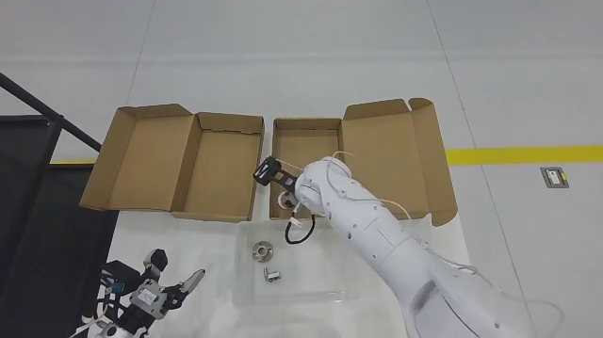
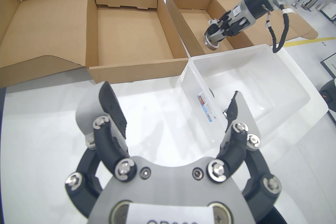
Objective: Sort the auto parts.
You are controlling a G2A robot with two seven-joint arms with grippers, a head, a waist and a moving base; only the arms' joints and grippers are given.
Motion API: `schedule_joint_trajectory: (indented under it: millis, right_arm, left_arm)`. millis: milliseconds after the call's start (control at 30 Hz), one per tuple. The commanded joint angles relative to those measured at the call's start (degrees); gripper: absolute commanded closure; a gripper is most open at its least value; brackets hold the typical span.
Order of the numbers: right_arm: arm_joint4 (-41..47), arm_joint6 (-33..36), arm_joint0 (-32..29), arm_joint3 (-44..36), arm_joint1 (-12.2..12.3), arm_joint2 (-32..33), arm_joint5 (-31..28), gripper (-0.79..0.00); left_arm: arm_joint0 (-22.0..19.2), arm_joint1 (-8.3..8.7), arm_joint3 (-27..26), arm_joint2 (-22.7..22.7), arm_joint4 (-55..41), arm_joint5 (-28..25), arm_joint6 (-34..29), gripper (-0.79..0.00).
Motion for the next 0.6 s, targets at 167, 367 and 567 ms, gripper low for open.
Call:
schedule_joint_trajectory:
  millis: [167, 367, 567]
  right_arm:
    - [-1.42, 0.84, 0.98, 5.82, -3.52, -1.56, 2.25, 0.000]
    - [-1.18, -0.48, 1.73, 9.39, -5.24, -1.43, 1.69, -0.203]
    - [-1.37, -2.07, 2.49, 11.33, -6.10, -1.12, 1.70, -0.234]
  left_arm:
    - [0.00, 0.00, 0.00, 0.00, 0.00, 0.00, 0.00, -0.785]
    - [0.00, 0.00, 0.00, 0.00, 0.00, 0.00, 0.00, -0.785]
    - [0.00, 0.00, 0.00, 0.00, 0.00, 0.00, 0.00, -0.785]
